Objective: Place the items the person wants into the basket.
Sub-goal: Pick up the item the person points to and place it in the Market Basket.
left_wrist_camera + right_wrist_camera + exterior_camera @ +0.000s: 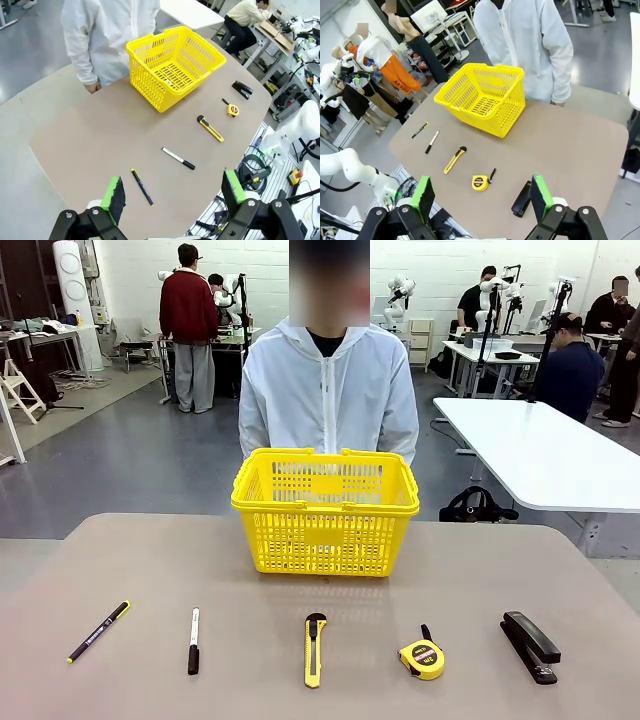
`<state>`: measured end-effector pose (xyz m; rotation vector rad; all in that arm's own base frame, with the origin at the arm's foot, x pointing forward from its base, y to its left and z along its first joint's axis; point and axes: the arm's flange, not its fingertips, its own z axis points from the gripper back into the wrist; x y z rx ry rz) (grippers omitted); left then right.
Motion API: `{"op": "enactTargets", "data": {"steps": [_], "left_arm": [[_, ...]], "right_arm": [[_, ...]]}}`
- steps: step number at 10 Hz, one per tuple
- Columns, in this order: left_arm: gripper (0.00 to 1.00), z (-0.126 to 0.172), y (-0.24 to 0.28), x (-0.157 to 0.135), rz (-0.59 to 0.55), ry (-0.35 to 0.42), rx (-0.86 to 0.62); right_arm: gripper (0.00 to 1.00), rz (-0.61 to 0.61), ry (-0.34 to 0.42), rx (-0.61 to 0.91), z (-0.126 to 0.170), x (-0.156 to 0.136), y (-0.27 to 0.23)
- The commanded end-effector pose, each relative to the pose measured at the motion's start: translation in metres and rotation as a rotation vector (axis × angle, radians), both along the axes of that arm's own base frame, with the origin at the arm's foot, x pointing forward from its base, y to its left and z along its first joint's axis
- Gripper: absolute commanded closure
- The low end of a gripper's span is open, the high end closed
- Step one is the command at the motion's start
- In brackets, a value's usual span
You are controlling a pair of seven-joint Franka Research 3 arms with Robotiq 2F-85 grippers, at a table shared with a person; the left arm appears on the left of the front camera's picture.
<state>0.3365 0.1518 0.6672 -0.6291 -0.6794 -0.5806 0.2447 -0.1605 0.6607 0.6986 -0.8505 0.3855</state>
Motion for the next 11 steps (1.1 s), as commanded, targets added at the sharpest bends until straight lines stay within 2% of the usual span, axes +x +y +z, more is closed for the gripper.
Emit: {"op": "enactTargets", "data": {"steps": [1, 11], "left_arm": [[0.0, -0.0017, 0.0055, -0.0008, -0.01, -0.008, -0.014], [0.0, -0.0017, 0.0055, -0.0008, -0.01, -0.008, -0.014]], "right_arm": [[0.0, 0.014, -0.017, 0.007, 0.0011, 0.0013, 0.0006], [0.0, 0.014, -0.017, 0.007, 0.0011, 0.0013, 0.0006]]}}
